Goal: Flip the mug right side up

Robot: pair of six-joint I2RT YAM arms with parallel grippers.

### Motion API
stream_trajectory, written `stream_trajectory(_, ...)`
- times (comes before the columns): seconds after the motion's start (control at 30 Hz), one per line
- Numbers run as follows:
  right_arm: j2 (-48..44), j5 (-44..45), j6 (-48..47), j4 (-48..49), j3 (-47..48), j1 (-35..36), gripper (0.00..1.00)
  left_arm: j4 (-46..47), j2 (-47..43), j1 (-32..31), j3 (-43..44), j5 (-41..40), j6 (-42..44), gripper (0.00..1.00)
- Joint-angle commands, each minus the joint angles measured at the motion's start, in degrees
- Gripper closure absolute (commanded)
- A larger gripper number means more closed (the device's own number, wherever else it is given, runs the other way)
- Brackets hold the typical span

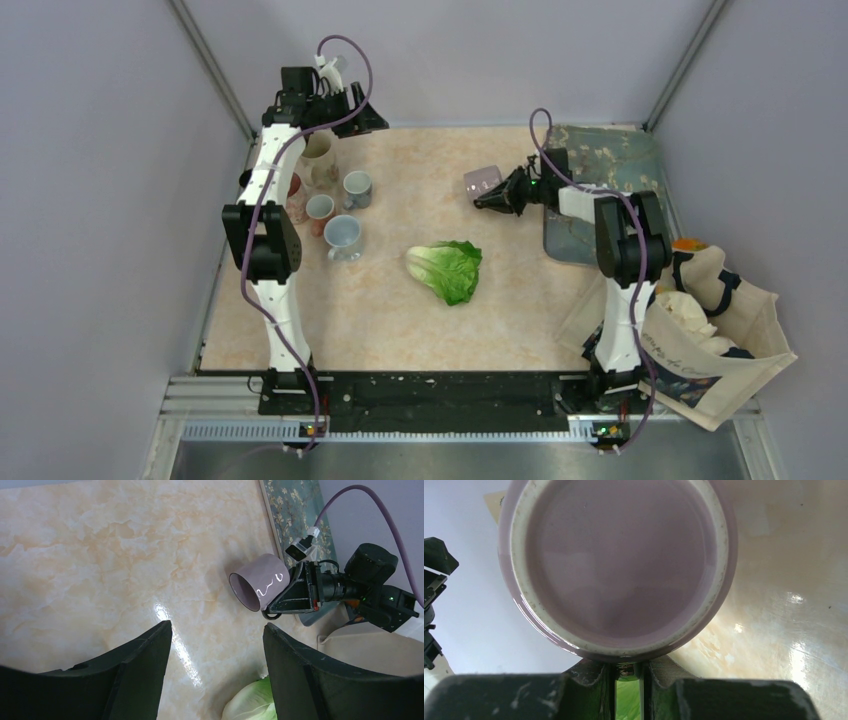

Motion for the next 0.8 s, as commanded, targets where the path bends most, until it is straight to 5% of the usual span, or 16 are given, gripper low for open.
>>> stream_trajectory(0.0,0.9,-1.4,-0.8,1.5,1.0,-0.1,1.00,2.9,-4.1,0.0,1.4,1.2,-0.2,0.28)
stream_trajectory(0.1,1.0,-0.6,-0.7,0.5,0.9,-0.3,1.00,2.9,-4.1,0.0,1.4,1.2,-0.2,0.28)
stream_trajectory(0.43,-0.3,3.9,-2.2,-4.7,-0.9,-2.3,0.70,2.9,-4.1,0.0,1.4,1.2,-0.2,0.28)
stream_trajectory(0.77,-3.0,9.6,-10.9,-16.1,3.1,-2.9,0.57,2.9,-4.1,0.0,1.4,1.2,-0.2,0.28)
